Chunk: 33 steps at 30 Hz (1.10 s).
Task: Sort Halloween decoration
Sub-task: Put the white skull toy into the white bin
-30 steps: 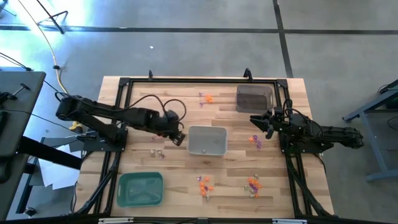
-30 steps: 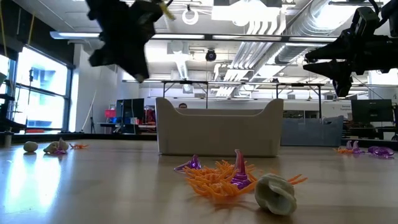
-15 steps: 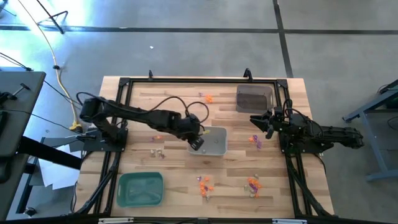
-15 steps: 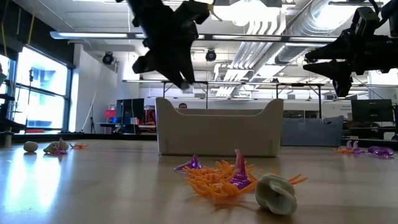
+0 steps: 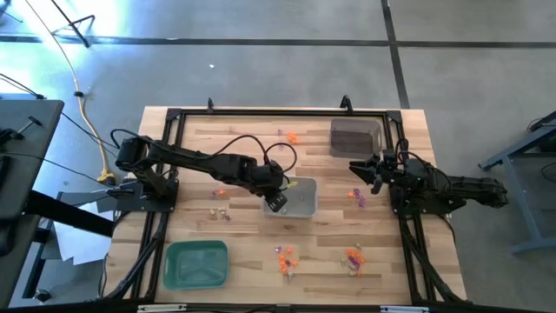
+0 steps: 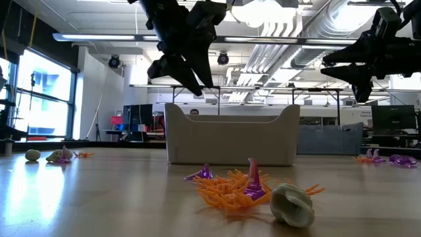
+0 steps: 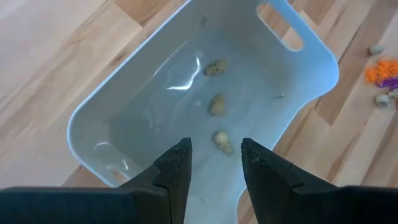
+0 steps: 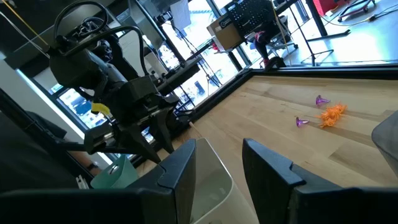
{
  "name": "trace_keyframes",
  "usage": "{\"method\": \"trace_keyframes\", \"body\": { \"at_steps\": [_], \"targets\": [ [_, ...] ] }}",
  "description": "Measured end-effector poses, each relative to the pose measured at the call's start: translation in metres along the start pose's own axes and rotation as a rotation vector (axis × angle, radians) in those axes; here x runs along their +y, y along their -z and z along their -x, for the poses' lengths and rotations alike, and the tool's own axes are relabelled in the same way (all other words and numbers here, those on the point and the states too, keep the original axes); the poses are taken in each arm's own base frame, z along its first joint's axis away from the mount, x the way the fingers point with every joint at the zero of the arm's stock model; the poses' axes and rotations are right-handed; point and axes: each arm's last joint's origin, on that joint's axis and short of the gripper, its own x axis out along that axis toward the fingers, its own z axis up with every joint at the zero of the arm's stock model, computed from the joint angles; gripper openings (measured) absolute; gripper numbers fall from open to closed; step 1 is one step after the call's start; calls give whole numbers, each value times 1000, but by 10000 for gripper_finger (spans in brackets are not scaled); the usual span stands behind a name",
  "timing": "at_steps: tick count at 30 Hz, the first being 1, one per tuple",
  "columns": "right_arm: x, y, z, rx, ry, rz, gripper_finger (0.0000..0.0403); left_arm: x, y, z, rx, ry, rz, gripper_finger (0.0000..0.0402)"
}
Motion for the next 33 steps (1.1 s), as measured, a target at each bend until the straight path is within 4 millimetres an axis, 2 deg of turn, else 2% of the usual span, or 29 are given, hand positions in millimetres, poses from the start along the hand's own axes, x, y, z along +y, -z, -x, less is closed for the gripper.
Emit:
{"method": "trace_keyframes", "body": {
  "at_steps": [8,11,18,22,27,33],
  "targets": [
    [0,0,0,0,0,0,126,-7,9,1,19,1,-30,117],
    [0,0,0,0,0,0,126,-5,19,3,56,-84,-48,117],
    [0,0,0,0,0,0,126,15,44,35,111,-407,12,117],
    [0,0,0,0,0,0,126,18,53,54,111,-468,65,117],
    [0,0,0,0,0,0,126,16,69,66,134,-532,93,117],
    [0,0,0,0,0,0,126,22,106,57,235,-609,172,117]
  ]
}}
